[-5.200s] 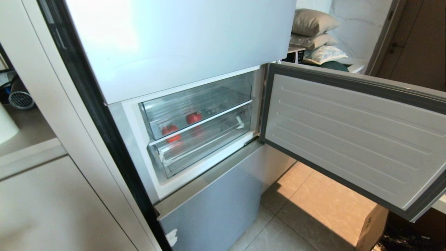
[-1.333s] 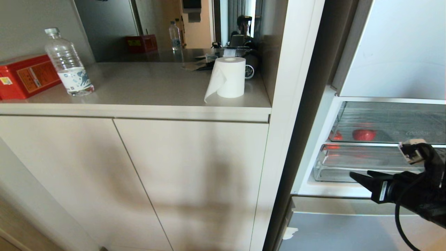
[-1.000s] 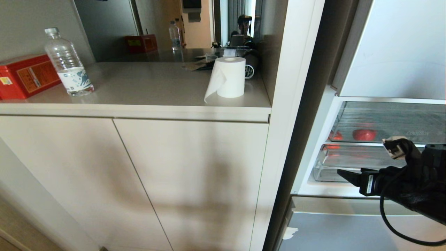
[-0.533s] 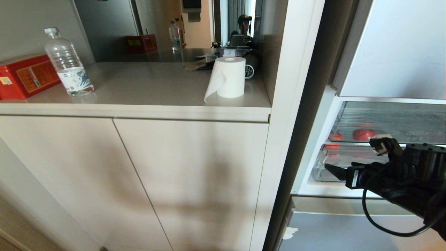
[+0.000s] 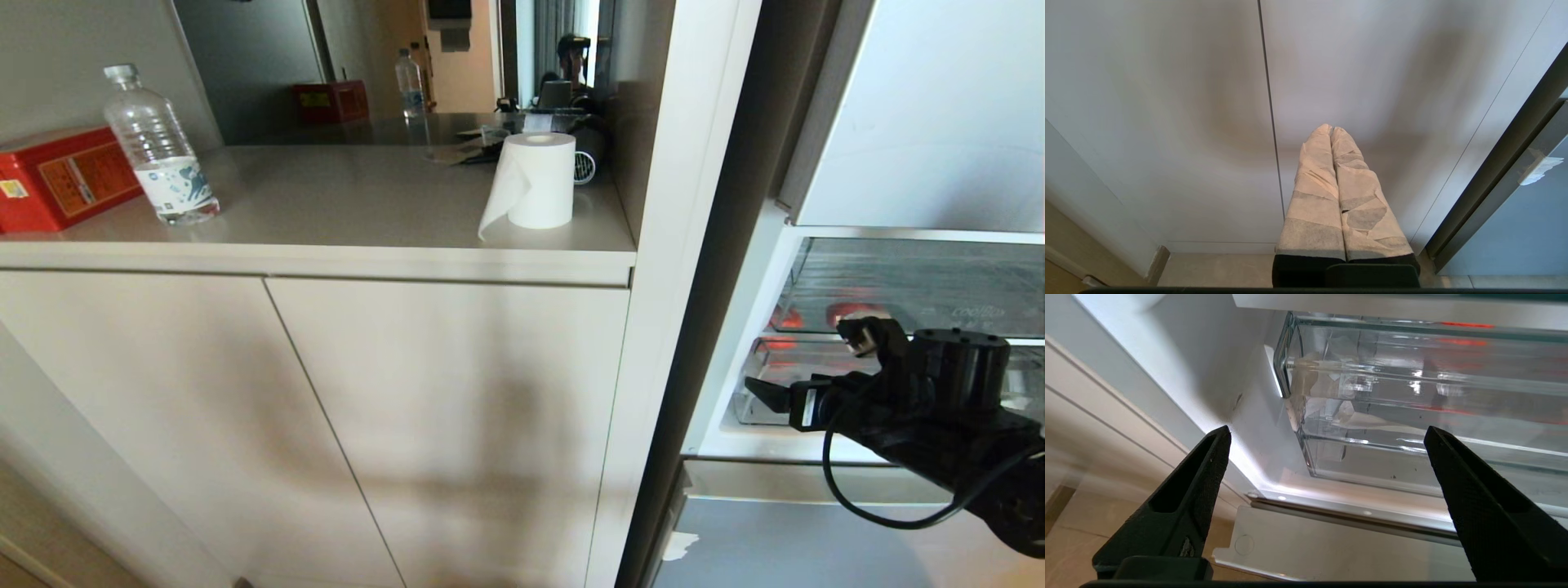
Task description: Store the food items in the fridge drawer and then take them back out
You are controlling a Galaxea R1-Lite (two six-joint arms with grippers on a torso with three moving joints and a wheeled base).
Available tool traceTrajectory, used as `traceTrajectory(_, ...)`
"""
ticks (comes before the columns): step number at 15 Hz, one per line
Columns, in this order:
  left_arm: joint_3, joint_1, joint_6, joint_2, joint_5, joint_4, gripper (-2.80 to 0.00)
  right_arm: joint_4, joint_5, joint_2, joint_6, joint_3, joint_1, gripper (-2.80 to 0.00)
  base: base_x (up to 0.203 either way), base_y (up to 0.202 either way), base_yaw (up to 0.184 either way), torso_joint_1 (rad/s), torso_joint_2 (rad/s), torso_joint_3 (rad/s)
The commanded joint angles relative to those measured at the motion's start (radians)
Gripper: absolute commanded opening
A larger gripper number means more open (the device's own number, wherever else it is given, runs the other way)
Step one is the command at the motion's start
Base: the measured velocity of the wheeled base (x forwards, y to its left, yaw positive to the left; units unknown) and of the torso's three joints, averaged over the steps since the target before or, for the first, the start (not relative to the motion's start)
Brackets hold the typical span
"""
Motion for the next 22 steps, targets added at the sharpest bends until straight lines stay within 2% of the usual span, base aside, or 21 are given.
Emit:
traceTrajectory(1, 0.0, 0.0, 0.0, 0.001, 0.0, 0.0, -2.8, -0.007, -0.007, 0.027, 0.003, -0.016, 0.01, 0.0, 0.0, 0.0, 0.0, 0.0, 0.0, 0.0)
traceTrajectory(8, 0.0, 0.0, -0.001, 0.001, 0.0, 0.001, -2.8, -0.011, -0.072, 0.048, 0.008, -0.047, 0.048, 0.0, 0.0, 0.0, 0.0, 0.0, 0.0, 0.0)
traceTrajectory(9, 0.0, 0.0, -0.001, 0.001, 0.002, -0.001, -2.8, -0.011, -0.073, 0.048, 0.009, -0.047, 0.052, -2.8, 0.0, 0.0, 0.0, 0.0, 0.0, 0.0)
traceTrajectory(11, 0.0, 0.0, -0.001, 0.001, 0.002, -0.001, -2.8, -0.012, -0.072, 0.047, 0.014, -0.047, 0.056, -2.8, 0.0, 0.0, 0.0, 0.0, 0.0, 0.0)
traceTrajectory(15, 0.0, 0.0, -0.001, 0.001, 0.0, -0.001, -2.8, -0.033, -0.074, 0.049, 0.025, -0.055, 0.124, -2.8, 0.0, 0.0, 0.0, 0.0, 0.0, 0.0)
traceTrajectory(22, 0.0, 0.0, -0.001, 0.001, 0.0, 0.001, -2.8, -0.035, -0.098, 0.026, 0.034, -0.015, 0.135, -2.8, 0.0, 0.0, 0.0, 0.0, 0.0, 0.0)
